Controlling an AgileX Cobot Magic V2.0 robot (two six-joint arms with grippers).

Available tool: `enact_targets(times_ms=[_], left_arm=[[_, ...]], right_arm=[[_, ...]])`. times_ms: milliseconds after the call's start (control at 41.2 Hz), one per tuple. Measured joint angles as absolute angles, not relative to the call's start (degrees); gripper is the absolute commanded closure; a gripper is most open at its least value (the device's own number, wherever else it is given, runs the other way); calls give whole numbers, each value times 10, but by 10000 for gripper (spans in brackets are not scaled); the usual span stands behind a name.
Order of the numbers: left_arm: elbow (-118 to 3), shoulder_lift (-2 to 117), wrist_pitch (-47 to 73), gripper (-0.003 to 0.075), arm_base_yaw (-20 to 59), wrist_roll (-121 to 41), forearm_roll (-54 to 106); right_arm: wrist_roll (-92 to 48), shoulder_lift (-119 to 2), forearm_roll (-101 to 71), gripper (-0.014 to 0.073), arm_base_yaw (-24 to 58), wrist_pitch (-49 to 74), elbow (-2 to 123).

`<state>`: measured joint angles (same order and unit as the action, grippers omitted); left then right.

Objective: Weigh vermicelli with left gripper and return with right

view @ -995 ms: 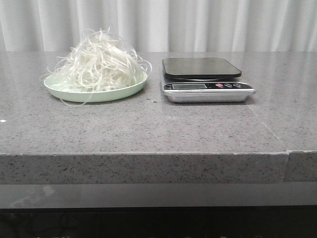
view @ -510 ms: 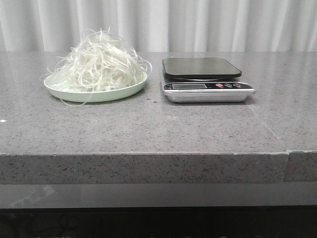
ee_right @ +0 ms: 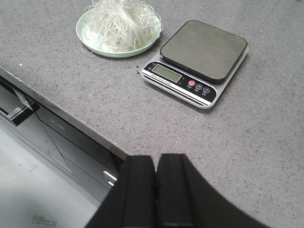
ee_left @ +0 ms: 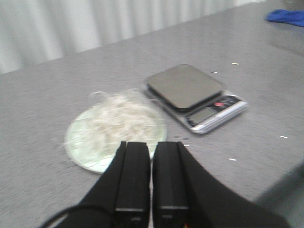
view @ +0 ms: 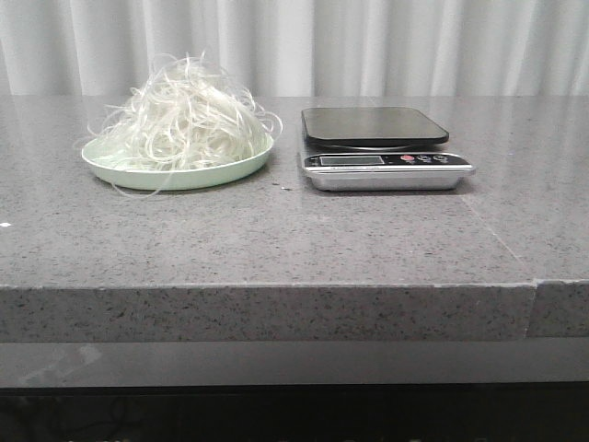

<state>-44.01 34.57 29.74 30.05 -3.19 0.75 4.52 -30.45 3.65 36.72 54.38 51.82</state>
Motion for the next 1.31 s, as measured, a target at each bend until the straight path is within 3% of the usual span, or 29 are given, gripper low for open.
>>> enact_targets(times_ms=[316,607,1311], left_arm=[[-180,163,123,578,142,-32,6],[-28,8,78,578,40,-32,39],[1,-2,19,578,27,-32,18]], right_arm=[[45,-305,36,434,367,544,518],[45,-305,36,434,367,544,518],[45,-305,36,434,367,543,518]])
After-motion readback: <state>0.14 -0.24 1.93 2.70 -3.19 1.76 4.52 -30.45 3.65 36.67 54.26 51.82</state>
